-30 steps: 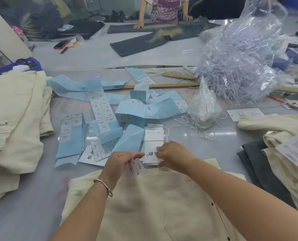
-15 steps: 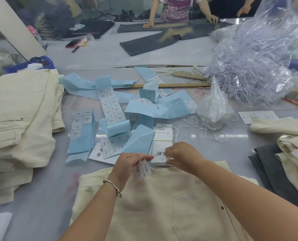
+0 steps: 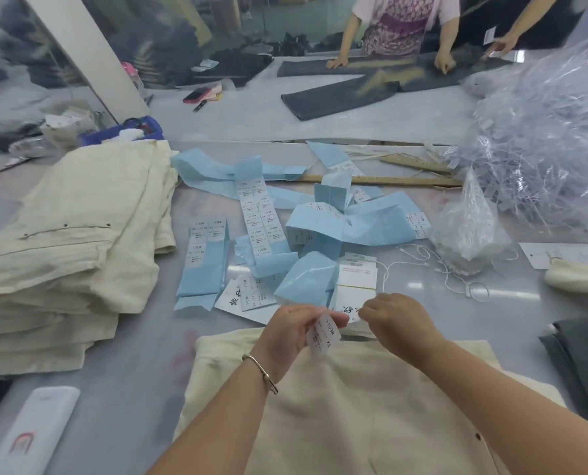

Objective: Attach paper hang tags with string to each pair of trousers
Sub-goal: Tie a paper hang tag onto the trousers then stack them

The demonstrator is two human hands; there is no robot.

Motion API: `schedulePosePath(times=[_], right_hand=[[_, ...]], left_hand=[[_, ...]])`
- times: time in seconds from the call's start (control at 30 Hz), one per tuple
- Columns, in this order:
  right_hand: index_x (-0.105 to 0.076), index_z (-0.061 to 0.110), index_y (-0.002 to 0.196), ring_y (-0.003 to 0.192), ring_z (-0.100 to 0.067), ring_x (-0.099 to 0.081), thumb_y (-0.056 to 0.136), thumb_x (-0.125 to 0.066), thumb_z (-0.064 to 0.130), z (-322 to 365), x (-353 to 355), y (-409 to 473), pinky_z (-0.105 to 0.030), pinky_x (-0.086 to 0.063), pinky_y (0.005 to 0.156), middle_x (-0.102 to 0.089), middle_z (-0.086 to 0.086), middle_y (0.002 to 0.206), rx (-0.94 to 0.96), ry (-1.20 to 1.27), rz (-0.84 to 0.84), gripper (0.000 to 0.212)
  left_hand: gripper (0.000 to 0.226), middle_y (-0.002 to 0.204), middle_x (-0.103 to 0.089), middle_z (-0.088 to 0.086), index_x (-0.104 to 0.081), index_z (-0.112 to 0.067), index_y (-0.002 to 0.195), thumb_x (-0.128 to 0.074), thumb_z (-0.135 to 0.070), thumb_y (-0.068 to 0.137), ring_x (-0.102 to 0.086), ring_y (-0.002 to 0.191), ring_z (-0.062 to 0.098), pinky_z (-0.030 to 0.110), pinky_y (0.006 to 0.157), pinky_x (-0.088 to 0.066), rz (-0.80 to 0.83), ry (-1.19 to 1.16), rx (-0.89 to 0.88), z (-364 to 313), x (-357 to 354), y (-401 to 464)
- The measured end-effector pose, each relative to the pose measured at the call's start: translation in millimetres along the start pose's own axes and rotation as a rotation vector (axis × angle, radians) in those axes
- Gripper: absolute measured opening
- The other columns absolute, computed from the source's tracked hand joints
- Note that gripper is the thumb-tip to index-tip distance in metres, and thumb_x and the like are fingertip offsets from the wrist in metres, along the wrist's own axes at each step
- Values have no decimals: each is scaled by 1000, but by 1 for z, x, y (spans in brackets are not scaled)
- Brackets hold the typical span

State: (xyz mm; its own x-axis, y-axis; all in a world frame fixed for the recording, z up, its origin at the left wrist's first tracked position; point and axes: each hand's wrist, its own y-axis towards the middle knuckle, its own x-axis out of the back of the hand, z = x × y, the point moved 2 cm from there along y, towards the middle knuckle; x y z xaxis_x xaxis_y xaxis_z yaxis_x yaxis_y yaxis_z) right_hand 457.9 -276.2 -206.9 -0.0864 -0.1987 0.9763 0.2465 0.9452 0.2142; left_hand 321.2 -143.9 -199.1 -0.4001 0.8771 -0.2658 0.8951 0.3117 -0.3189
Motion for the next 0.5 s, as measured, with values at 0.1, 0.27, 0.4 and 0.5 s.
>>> schedulePosePath(times=[0.1,0.27,0.4,0.5], right_hand=[[-61,6,58,50,-31,-55,53,-80,-12,-4,11,1,-32,-45,40,-56,-7,53,-244,151,-225,27],[-67,1,72,56,-37,-59,77,-71,-8,-5,37,-6,-43,-50,47,-61,-16,60,-376,261,-412,11],[-70,0,82,54,-36,-61,76,-72,-8,4,61,-16,-39,-51,48,-65,-15,63,-347,270,-541,11],[-70,6,108,51,-31,-57,79,-66,-5,9,77,-20,-37,-49,54,-61,-8,59,-449,408,-561,31]], left_hand=[[41,110,-70,20,-73,4,100,-50,-24,81,-66,106,25,30,88,-52,9,-29,1,-11,-6,-12],[24,109,-72,9,-75,-3,91,-59,-20,86,-62,101,21,31,91,-46,-55,165,-48,-29,-20,-33],[21,118,-68,6,-71,2,73,-62,-5,91,-63,110,17,22,93,-48,-112,362,-92,-33,-39,-54],[24,117,-69,-2,-73,2,71,-65,-11,90,-62,105,1,12,87,-44,-130,518,-126,-33,-47,-78]])
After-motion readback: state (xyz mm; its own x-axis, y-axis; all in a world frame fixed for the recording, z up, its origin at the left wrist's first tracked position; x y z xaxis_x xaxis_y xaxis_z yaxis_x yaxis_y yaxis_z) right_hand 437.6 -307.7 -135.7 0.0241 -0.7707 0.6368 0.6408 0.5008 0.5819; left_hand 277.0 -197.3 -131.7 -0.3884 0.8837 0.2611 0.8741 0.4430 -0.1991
